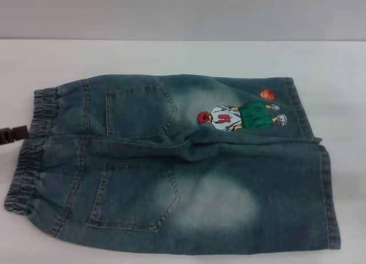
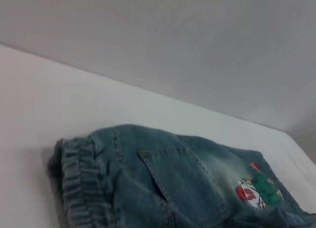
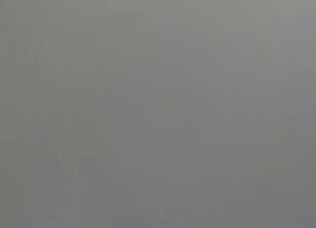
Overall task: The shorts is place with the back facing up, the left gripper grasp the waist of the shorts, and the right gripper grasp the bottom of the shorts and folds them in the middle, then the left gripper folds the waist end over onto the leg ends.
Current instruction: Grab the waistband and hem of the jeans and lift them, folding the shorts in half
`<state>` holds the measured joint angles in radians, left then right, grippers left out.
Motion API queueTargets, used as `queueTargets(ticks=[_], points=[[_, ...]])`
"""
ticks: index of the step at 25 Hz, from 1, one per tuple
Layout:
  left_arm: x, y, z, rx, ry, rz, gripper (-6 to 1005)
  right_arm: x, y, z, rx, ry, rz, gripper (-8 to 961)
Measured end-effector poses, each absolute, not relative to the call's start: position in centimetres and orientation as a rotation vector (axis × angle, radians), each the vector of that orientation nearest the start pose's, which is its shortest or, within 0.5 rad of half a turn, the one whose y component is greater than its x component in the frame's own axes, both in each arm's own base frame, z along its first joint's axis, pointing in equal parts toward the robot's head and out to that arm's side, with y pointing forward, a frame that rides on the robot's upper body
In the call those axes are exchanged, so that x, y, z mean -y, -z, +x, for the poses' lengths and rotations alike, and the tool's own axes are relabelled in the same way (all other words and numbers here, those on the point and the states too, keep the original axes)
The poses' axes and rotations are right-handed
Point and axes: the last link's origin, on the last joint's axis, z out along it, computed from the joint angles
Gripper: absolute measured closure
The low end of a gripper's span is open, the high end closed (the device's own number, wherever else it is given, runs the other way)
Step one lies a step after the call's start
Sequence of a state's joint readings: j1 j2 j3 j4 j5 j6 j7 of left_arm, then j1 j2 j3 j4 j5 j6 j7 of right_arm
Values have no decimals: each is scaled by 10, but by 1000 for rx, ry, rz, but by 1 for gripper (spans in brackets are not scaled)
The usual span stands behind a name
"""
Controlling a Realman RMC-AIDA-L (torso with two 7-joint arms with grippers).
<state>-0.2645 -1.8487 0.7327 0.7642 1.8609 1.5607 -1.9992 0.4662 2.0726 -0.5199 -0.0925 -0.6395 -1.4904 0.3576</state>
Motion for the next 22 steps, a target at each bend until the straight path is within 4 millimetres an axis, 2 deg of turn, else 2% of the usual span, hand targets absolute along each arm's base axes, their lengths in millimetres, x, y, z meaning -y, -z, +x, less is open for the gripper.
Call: queueTargets(ticks=[5,9,22], points=[[-269,-116,-369,1537,608,-2208,153,-329,-82,332,-371,-952,-1218,301],[-261,-119,-371,1575,613,-2206,155,-333,-81,332,-380,-948,-1222,302],[-254,-115,-384,1652,440,-2205,153,-336,-81,330,-383,-949,-1227,303]])
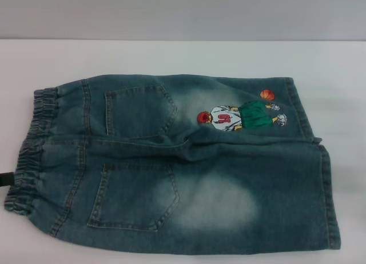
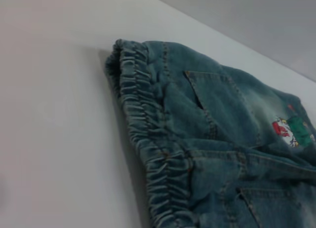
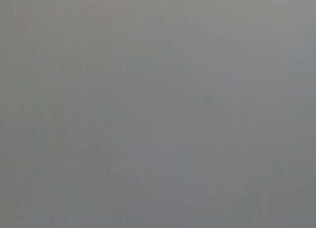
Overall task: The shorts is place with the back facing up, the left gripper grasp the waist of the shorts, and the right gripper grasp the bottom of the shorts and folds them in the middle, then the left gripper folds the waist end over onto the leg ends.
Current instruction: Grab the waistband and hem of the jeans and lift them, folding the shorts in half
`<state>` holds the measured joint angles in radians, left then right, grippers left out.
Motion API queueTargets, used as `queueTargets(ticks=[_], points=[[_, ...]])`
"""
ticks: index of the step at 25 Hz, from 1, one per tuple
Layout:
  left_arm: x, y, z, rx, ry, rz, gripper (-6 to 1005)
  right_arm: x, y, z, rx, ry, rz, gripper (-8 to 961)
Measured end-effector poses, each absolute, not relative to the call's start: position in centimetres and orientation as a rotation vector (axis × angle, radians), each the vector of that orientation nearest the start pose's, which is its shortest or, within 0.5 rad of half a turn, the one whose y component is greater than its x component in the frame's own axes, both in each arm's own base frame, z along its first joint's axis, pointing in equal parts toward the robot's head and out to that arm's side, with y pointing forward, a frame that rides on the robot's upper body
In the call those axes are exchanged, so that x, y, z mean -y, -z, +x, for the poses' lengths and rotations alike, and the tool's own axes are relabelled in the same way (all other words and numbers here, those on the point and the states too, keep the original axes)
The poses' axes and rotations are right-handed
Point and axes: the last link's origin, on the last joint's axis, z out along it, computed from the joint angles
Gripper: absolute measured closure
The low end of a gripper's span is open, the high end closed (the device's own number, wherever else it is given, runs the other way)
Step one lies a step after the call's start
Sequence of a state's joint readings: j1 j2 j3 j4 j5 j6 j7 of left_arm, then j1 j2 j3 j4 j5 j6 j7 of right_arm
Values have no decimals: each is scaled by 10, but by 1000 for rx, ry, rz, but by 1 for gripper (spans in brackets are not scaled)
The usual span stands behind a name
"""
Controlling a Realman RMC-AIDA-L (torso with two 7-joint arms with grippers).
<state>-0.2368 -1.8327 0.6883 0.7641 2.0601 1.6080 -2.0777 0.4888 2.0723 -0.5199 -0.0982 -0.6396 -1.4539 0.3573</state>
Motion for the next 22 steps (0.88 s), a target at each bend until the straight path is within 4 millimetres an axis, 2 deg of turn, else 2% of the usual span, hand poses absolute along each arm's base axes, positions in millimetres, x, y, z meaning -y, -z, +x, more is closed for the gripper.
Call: queueTargets(ticks=[9,22], points=[[-252,-119,-390,1658,370,-2204,154,-341,-82,329,-387,-941,-1231,301],[-257,-107,-388,1687,270,-2241,153,-342,-81,331,-400,-930,-1236,301]])
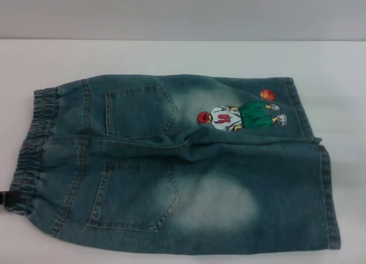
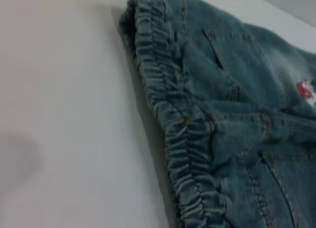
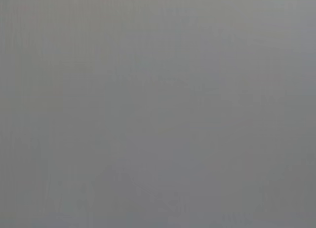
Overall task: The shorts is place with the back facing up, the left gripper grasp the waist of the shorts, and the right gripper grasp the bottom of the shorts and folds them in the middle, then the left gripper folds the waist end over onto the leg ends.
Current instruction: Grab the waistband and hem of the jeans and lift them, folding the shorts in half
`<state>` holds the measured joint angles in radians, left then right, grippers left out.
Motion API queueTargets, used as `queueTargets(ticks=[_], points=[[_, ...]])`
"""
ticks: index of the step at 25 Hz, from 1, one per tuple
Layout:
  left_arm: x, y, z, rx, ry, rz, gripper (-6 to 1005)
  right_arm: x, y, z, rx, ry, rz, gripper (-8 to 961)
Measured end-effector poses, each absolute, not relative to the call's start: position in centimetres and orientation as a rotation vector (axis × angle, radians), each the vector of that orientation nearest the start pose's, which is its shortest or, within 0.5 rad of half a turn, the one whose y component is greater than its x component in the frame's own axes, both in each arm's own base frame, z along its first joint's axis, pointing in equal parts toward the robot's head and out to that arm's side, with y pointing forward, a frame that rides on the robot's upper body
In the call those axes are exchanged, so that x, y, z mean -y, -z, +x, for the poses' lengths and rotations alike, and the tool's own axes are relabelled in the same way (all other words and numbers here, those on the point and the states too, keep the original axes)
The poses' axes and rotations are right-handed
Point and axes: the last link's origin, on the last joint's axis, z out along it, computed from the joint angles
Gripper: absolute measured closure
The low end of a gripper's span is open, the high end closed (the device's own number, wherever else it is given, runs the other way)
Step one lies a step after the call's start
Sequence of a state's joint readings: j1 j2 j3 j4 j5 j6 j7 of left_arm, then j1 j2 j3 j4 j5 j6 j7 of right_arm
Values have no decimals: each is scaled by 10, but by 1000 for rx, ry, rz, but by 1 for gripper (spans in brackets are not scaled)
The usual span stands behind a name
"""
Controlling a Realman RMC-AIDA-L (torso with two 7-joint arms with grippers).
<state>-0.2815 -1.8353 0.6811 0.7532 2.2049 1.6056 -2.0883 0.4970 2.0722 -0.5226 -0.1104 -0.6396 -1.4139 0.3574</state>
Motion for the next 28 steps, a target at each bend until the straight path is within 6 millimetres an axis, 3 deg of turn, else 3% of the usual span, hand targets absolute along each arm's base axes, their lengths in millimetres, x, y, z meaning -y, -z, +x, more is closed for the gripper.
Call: queueTargets(ticks=[17,28], points=[[-261,-98,-386,1696,214,-2265,155,-342,-80,332,-412,-920,-1242,302],[-275,-93,-365,1677,244,-2359,154,-344,-84,333,-405,-914,-1236,302]])
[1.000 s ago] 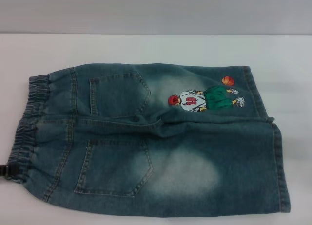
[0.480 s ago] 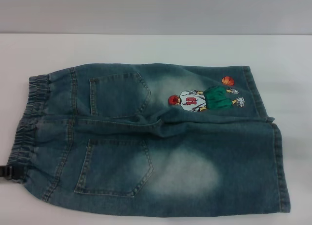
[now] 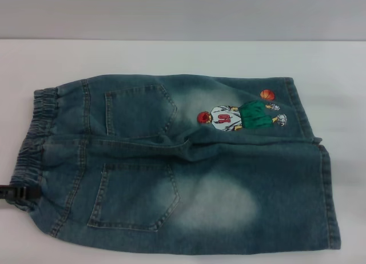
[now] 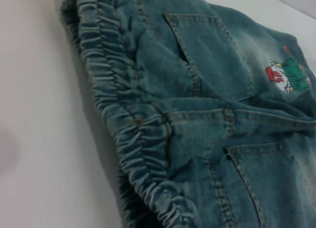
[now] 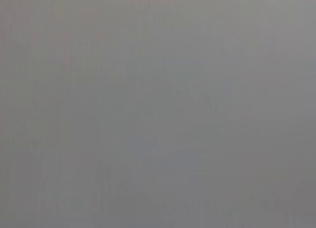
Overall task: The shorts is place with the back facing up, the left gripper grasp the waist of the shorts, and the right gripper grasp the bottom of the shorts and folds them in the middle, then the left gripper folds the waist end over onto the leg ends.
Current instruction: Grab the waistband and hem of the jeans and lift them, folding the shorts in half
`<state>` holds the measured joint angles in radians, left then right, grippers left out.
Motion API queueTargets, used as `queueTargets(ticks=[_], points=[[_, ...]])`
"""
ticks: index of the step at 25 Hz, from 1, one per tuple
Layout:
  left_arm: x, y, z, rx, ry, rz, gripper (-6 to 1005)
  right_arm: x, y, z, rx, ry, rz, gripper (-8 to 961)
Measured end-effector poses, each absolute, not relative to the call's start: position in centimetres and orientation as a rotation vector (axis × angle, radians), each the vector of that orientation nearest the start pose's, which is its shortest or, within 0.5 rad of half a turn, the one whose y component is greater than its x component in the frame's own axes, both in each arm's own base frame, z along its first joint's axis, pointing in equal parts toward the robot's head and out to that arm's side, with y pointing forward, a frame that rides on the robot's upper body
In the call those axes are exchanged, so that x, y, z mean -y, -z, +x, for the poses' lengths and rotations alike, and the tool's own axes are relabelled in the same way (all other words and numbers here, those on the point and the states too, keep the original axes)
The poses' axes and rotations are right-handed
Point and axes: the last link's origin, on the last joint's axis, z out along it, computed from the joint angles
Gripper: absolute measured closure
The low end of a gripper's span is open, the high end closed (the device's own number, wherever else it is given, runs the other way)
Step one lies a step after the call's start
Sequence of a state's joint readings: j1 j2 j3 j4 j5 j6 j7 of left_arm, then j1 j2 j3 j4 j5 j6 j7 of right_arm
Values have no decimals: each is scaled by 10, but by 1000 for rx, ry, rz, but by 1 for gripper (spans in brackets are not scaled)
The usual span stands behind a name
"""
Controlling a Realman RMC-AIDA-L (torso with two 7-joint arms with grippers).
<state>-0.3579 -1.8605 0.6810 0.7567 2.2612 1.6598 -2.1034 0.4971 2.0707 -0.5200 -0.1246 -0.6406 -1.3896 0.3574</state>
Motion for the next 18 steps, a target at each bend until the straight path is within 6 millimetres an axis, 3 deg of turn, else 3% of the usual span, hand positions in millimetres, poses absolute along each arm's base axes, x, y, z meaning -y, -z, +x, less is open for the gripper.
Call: queueTargets(ticks=[18], points=[[-280,-93,-363,1662,234,-2364,153,-345,-85,336,-416,-896,-1233,302]])
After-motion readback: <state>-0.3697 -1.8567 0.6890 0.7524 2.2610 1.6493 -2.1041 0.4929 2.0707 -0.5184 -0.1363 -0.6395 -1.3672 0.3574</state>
